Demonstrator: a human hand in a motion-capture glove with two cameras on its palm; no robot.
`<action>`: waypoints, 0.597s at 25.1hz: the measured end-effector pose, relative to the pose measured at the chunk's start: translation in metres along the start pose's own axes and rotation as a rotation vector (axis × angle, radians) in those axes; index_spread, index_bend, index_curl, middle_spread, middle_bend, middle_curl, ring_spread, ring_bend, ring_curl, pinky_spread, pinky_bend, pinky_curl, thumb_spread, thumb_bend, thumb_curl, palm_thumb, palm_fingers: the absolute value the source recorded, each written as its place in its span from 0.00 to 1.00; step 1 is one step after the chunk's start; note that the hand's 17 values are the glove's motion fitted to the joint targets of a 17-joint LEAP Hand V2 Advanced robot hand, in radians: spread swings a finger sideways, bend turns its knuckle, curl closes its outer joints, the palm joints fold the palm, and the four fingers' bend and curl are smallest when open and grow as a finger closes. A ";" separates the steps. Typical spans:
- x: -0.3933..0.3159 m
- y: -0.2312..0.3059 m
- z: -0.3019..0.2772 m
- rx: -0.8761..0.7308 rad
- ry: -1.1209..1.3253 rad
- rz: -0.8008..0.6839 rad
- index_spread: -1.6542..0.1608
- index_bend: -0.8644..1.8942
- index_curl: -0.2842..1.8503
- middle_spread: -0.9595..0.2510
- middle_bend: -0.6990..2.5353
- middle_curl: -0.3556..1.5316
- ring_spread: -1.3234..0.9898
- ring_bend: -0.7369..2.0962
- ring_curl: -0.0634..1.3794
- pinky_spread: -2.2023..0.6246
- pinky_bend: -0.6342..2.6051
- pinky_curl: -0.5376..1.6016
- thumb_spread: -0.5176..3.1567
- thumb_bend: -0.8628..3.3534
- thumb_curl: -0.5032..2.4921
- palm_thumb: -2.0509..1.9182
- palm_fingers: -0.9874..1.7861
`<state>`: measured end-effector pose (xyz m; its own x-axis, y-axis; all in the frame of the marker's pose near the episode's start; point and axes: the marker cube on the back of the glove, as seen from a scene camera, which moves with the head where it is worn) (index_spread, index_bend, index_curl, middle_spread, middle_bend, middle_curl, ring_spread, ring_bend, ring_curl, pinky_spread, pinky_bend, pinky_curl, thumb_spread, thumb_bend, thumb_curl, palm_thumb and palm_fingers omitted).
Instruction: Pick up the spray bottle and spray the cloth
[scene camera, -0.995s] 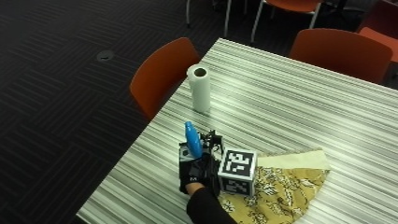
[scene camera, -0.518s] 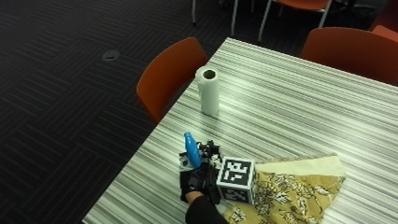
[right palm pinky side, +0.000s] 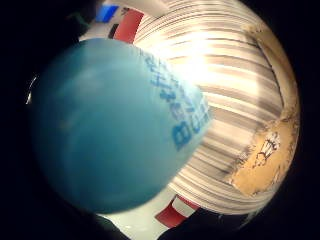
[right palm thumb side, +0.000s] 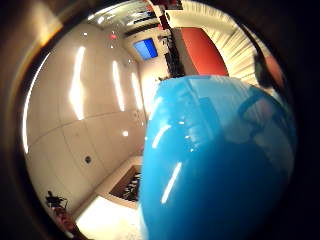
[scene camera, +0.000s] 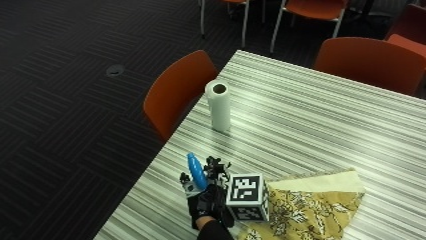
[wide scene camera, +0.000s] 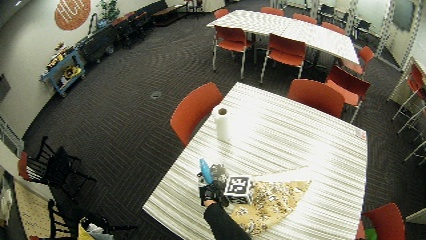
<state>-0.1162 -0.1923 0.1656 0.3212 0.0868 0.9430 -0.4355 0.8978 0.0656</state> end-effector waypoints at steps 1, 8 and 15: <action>0.001 0.001 0.002 -0.018 0.003 0.002 0.83 0.39 0.39 0.77 0.31 0.48 0.55 0.36 0.37 0.81 0.25 0.37 0.34 0.20 0.43 0.82 0.55; 0.003 0.019 0.014 -0.144 0.076 -0.036 0.75 0.33 0.33 0.82 0.27 0.44 0.59 0.37 0.37 0.83 0.29 0.40 0.37 0.20 0.41 0.79 0.42; -0.016 0.060 0.036 -0.288 0.084 -0.122 0.72 0.35 0.29 0.85 0.27 0.42 0.61 0.38 0.35 0.84 0.31 0.40 0.39 0.20 0.40 0.78 0.40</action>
<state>-0.1775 -0.1550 0.1661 0.4301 -0.0043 0.9028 -0.1374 0.9880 0.0701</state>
